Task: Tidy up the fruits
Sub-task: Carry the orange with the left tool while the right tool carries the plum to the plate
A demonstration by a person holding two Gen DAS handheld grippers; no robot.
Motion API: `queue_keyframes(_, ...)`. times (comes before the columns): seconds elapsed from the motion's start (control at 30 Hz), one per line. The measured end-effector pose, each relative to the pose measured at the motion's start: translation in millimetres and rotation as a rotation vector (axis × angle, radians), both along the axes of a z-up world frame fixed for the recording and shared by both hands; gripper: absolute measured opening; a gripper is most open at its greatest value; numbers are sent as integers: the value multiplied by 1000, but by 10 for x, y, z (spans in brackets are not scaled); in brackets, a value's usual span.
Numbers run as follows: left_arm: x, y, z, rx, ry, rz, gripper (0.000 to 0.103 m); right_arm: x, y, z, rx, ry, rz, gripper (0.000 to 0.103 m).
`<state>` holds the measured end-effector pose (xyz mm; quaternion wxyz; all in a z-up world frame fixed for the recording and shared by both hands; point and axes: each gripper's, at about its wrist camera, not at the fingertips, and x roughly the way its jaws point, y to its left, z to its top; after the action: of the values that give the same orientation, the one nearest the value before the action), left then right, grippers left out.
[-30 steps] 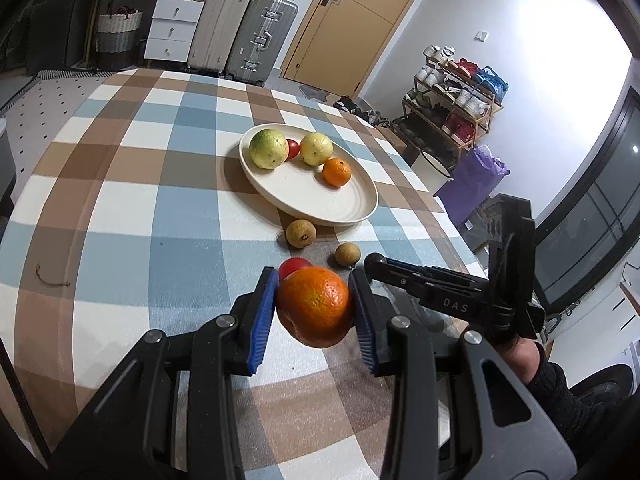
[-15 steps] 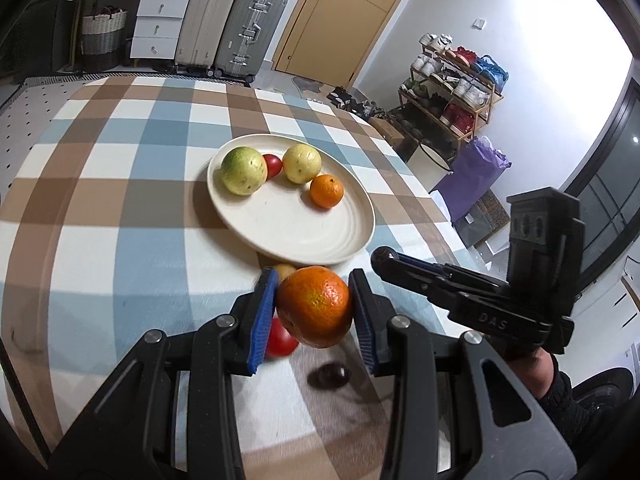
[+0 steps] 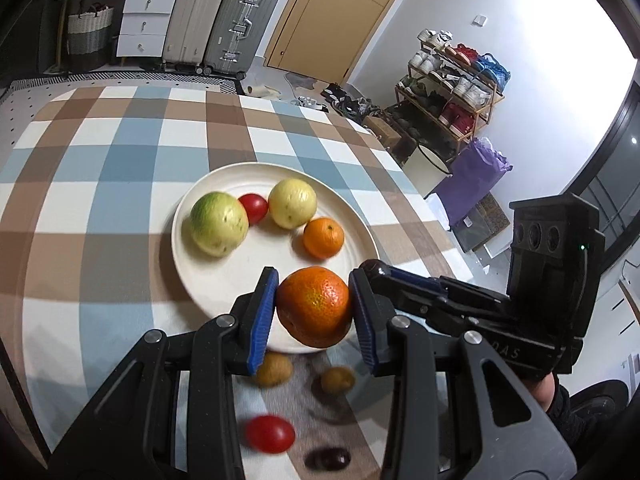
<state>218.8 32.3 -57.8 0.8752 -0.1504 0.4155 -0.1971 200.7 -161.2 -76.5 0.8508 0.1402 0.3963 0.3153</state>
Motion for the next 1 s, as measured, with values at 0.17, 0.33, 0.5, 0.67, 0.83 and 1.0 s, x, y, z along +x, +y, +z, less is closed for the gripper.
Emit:
queue_keyframes(0.17,242,-33,-21,1,0,2,33,169,75,-14,-22,-6,20,27)
queue_keyframes(0.33,450,-61,-17,6,-10,4,33,301,149,-38,-54,-12,38,27)
queue_keyframes(0.5,612,-100,-51,24,-16,6,33,398,204,-82,-82,-15,43,27)
queue_keyframes(0.67,703,-151,-115,50,-12,4,33,441,230,-141,-93,-3,46,27)
queue_keyframes(0.83,767,-185,-166,50,-3,1,33,447,259,-168,-110,1,49,27)
queue_keyframes(1.0,775,-206,-161,57,-6,0,33,438,268,-166,-113,0,47,27)
